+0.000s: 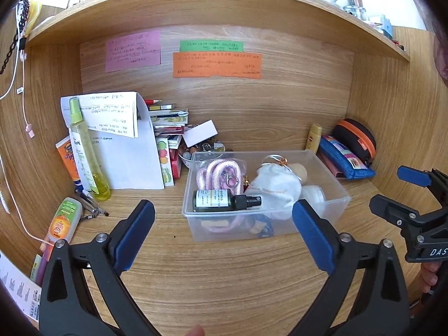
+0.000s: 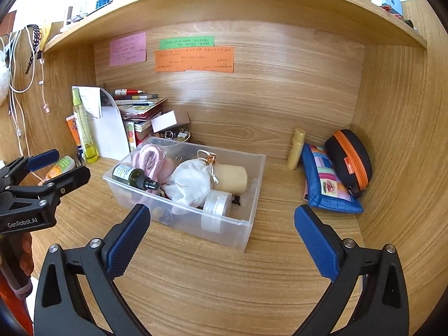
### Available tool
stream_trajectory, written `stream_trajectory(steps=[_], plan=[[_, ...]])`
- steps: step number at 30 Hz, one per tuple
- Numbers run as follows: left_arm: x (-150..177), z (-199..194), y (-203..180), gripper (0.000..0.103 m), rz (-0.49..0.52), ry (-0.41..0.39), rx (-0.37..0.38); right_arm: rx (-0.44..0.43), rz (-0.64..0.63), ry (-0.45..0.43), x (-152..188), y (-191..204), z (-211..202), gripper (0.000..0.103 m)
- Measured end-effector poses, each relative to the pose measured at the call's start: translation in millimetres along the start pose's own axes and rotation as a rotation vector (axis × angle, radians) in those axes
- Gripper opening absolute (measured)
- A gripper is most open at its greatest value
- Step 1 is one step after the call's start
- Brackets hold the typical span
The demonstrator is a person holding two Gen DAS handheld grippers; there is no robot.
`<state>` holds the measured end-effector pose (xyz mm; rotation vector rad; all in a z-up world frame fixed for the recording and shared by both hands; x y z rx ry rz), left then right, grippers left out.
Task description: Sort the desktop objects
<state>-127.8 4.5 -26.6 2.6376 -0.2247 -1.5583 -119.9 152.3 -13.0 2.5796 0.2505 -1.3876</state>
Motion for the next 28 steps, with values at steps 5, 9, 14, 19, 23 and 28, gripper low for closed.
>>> stream_trajectory(steps=[5,9,14,19,23,28], plan=[[1.0,-7.2,-2.8,0.1,0.01,-0.009,-0.029,0.001,-0.011,-0.007,4.1,3.1,-7.4,0.103],[1.8,-7.8,-4.1,0.1,0.007,-0.009,-0.027,0.003,-0.019,-0.016,4.4,4.0,-12.0,0.103],[0.5,-9.2,-7.7,0.1,0.018,-0.021,-0.032,0.008,-0.022,-0.026,3.6,4.0,-16.0,0.103],[-2.5,-10.4,-9.6,0.1,0.026,-0.04,-0.041,0.009,-0.015,-0.021,3.8,1.1,-13.5,0.103],[-4.5,-11.5,-12.1,0.1,0.029,-0.051,-0.034,0.012,-0.007,-0.014,4.4,-1.3,-10.3,0.103],[-5.9,-9.1,-15.2,0.1,0.031,-0.051,-0.027,0.012,0.003,-0.005,4.3,-6.9,-5.3,0.103]])
Point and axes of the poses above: each gripper's, at about its wrist camera, not at the fingertips, and z roughly the way its jaws point, y to its left, x to its underside, the point moved 9 cm from there along z, roughly the way its jaws point, and after that the axes turned 10 degrees about z, right-handed, at the moved point
